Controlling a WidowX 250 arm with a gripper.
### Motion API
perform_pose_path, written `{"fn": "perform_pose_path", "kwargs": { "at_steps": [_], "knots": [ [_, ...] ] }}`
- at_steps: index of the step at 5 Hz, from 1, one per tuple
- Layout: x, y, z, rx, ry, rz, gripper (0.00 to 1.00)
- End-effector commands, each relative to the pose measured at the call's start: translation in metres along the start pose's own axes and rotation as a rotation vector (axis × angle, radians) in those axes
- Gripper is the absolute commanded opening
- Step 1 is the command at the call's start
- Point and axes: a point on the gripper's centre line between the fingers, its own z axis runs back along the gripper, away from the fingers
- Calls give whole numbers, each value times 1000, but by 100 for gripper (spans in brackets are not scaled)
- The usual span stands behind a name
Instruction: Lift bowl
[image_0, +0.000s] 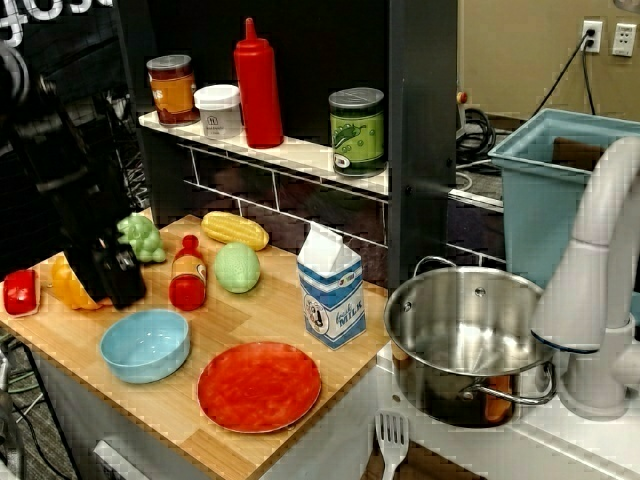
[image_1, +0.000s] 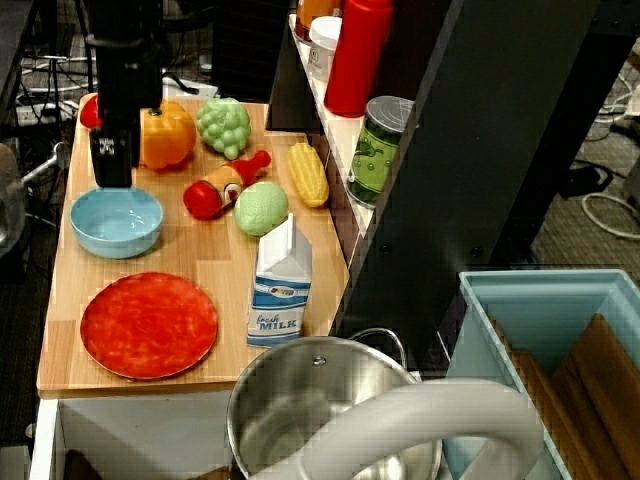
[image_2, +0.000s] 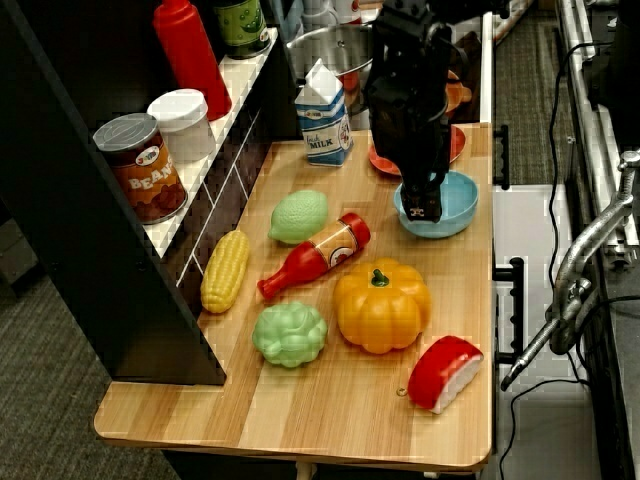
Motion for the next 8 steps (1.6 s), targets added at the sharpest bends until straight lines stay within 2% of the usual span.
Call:
{"fn": "perform_pose_path", "kwargs": {
  "at_steps": [1, 3, 5, 6, 7, 8],
  "knots": [
    [13, 12, 13, 71, -108, 12, 100],
    [11, 13, 14, 70, -106, 11, 100],
    [12, 14, 15, 56, -138, -3, 100],
    [18, 21, 13, 63, -150, 13, 100],
    [20, 23, 8, 81, -159, -5, 100],
    [15, 31, -2, 123, -139, -46, 100]
  ]
}}
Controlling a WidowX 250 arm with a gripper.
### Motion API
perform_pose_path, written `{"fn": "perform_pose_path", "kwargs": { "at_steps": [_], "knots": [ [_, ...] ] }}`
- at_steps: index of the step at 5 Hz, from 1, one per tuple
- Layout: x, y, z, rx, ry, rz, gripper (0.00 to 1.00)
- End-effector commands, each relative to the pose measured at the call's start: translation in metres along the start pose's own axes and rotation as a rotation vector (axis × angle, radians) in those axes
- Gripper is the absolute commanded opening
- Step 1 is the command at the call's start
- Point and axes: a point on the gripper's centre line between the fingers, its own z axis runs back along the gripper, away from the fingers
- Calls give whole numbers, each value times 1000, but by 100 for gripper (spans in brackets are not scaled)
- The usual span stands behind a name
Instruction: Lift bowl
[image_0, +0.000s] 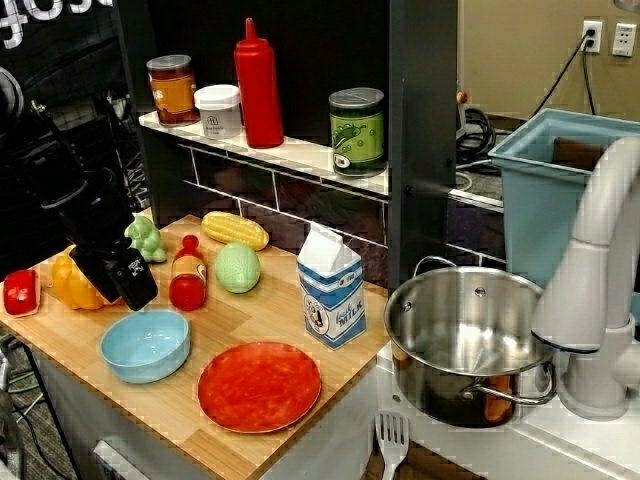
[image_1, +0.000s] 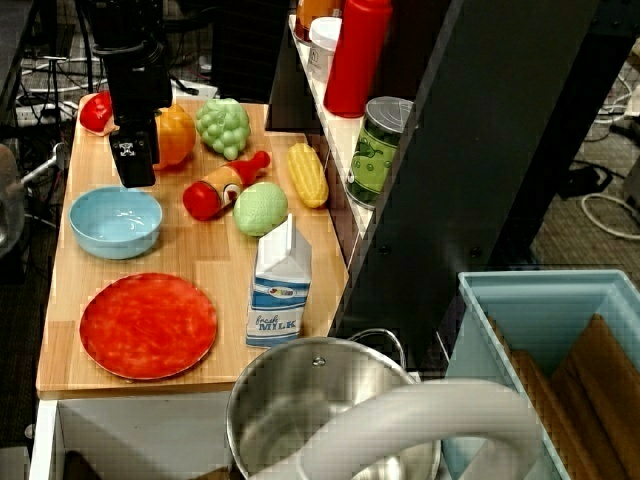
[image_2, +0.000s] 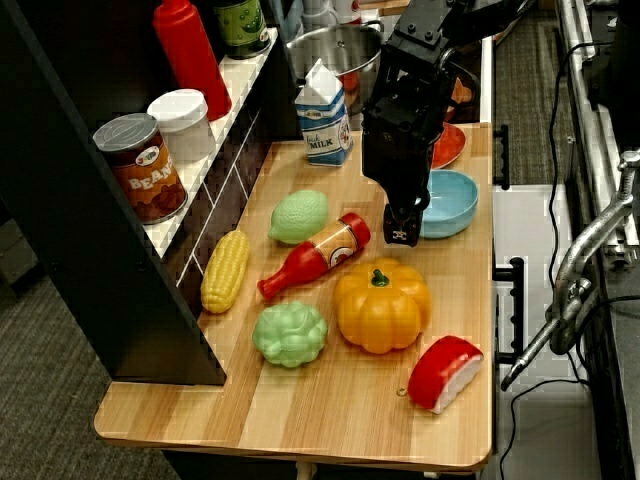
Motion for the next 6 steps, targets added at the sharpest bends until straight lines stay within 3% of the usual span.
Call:
{"fn": "perform_pose_path", "kwargs": {
  "at_steps": [1, 4, 5, 6],
  "knots": [
    [-5, 6, 1, 62, 6, -79, 100],
    [-20, 6, -5, 80, 7, -115, 100],
    [-19, 7, -5, 62, 23, -87, 0],
    [-17, 9, -5, 63, 33, -75, 0]
  ]
}}
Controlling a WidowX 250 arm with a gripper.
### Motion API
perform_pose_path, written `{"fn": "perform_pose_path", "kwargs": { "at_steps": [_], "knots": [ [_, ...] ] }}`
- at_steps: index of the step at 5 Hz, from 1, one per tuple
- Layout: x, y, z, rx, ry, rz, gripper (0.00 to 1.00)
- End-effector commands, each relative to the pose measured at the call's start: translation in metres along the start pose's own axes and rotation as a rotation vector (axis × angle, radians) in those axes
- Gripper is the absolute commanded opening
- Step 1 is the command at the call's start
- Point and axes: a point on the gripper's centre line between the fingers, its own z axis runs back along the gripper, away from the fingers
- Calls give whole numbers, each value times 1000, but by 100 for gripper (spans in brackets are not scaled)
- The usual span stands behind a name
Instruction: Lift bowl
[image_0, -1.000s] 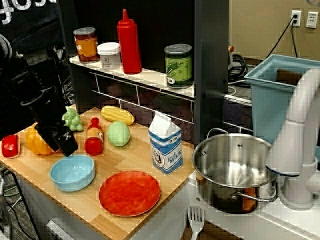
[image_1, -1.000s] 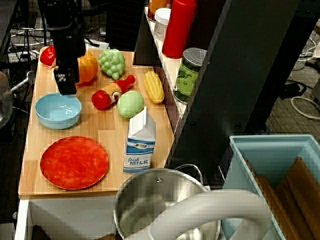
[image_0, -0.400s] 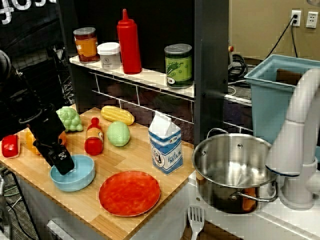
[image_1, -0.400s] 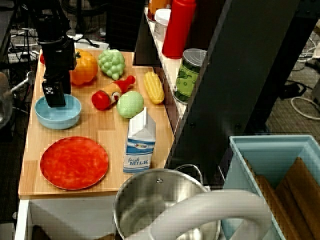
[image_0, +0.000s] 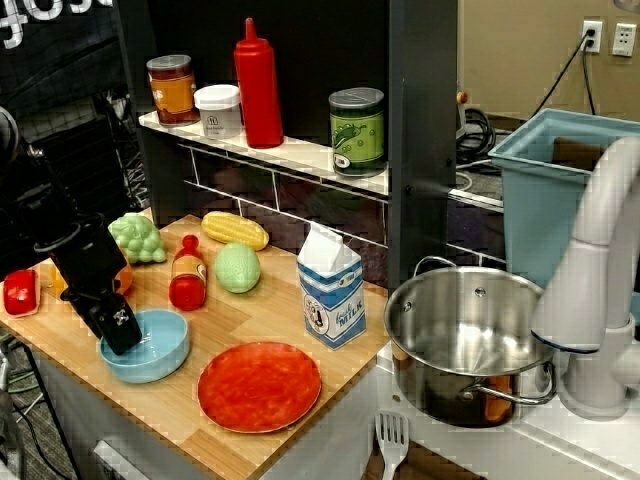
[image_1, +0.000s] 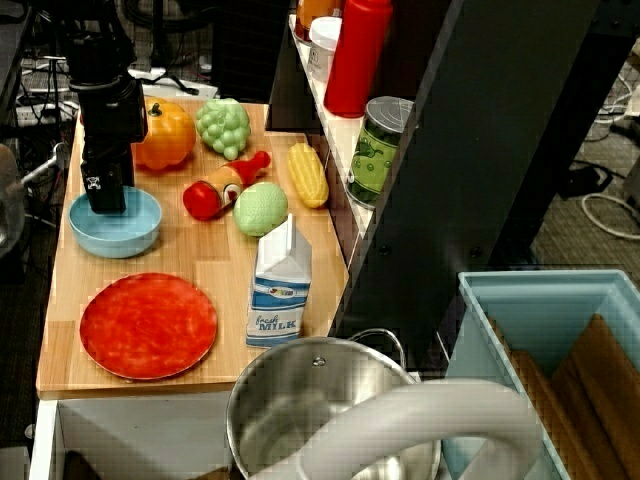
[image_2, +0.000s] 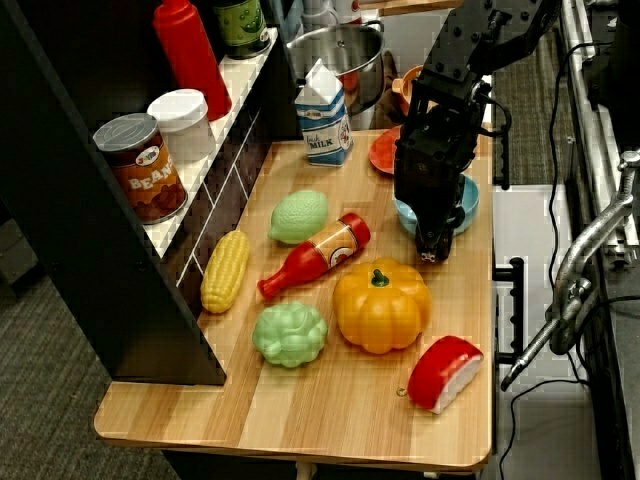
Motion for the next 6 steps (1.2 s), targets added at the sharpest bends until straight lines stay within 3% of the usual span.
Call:
{"fn": "perform_pose_path", "kwargs": {
  "at_steps": [1, 3, 5, 6],
  "knots": [
    [11, 11, 22, 56, -11, 6, 0],
    [14, 8, 34, 37, -15, 13, 0],
    [35, 1, 98, -119, -36, 73, 0],
    [47, 2, 121, -155, -50, 89, 0]
  ]
}}
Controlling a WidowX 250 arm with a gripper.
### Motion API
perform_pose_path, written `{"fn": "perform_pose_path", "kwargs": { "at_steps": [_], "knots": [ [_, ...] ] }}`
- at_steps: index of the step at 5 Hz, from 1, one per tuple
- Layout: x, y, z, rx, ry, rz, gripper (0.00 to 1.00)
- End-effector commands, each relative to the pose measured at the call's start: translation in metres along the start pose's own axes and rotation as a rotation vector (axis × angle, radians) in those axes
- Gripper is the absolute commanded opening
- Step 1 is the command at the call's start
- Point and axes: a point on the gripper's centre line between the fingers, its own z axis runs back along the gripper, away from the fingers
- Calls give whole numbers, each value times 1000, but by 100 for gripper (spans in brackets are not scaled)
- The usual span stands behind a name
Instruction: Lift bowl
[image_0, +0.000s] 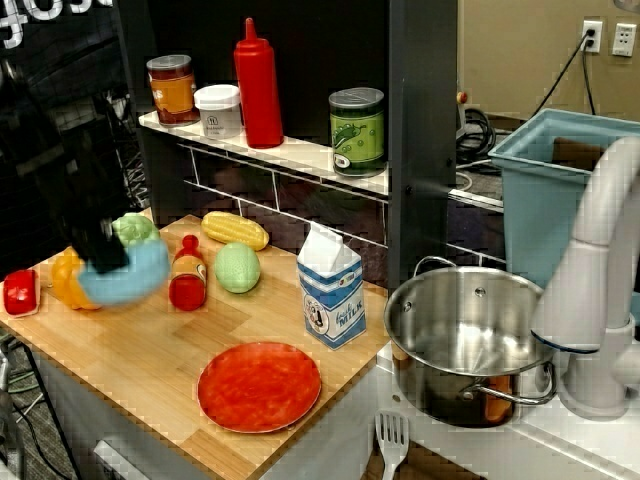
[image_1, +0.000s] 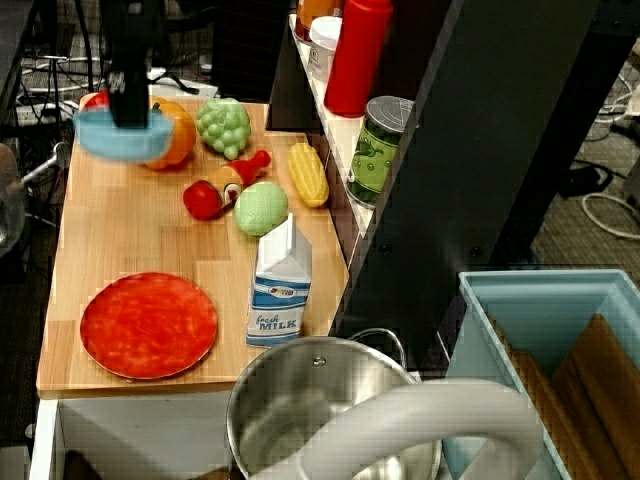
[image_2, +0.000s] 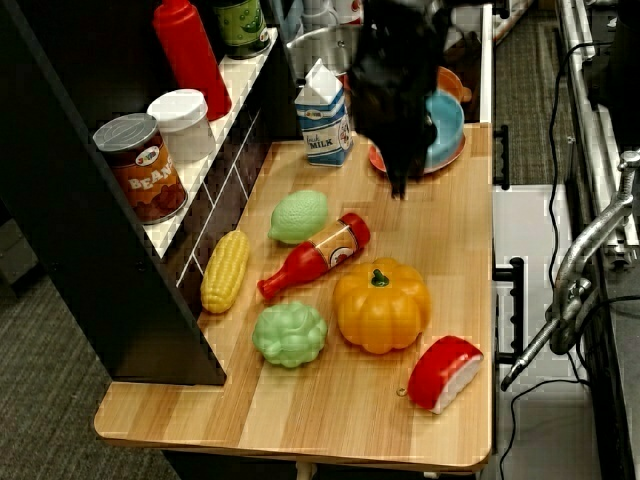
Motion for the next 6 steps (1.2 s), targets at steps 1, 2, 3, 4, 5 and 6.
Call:
{"fn": "perform_pose_path", "kwargs": {
  "at_steps": [1, 2, 3, 4, 5, 6],
  "knots": [
    [28, -4, 58, -26, -44, 16, 0],
    [37, -7, 74, -55, -58, 28, 0],
    [45, -13, 89, -99, -68, 38, 0],
    [51, -20, 104, -129, -73, 38, 0],
    [52, -21, 111, -145, -81, 36, 0],
    [50, -19, 111, -143, -83, 33, 0]
  ]
}}
